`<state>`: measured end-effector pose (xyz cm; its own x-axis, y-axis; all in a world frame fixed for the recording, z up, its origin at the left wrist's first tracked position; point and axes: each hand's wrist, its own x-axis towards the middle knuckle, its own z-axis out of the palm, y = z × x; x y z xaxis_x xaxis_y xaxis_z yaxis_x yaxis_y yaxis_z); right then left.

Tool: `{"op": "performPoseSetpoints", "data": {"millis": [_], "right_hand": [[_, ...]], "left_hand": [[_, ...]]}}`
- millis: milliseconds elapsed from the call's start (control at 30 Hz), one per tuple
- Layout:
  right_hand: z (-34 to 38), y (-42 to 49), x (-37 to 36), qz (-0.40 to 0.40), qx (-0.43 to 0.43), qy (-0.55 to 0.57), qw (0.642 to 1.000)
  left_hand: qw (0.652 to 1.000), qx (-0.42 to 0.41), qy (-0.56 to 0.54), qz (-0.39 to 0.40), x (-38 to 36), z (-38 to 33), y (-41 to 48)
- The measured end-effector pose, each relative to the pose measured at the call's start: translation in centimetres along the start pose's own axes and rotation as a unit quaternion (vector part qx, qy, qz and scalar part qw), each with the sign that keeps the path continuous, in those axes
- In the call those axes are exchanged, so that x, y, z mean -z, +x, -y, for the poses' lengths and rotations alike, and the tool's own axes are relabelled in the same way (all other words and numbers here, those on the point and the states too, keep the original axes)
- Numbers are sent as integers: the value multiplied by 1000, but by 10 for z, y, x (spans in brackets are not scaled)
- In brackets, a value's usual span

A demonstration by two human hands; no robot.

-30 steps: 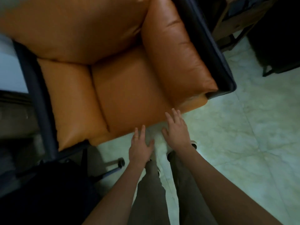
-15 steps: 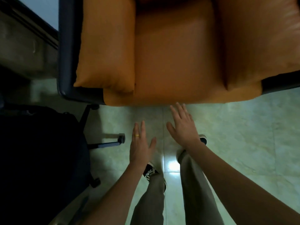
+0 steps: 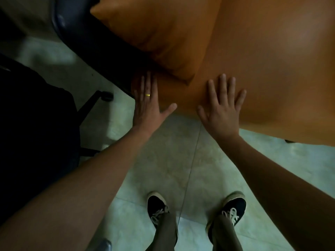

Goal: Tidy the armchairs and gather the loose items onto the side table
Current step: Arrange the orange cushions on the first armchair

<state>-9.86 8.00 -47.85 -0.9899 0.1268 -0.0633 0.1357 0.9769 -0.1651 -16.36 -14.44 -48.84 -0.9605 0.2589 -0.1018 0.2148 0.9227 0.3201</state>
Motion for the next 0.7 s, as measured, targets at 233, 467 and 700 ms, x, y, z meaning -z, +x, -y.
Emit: {"op": "performPoseSetpoints", "data": {"millis": [233,467,700], "right_hand": [[-15,17,-35,-129,10,-36,991],[-20,20,-35,-135,25,-5,990],[-33,6,12,-32,86,7,996]], "left_hand": [[993,11,-14,-115,-37,-1,21],[994,-1,34,-103,-35,-4,25],[995,21,81,56,11,-23,-3]]}}
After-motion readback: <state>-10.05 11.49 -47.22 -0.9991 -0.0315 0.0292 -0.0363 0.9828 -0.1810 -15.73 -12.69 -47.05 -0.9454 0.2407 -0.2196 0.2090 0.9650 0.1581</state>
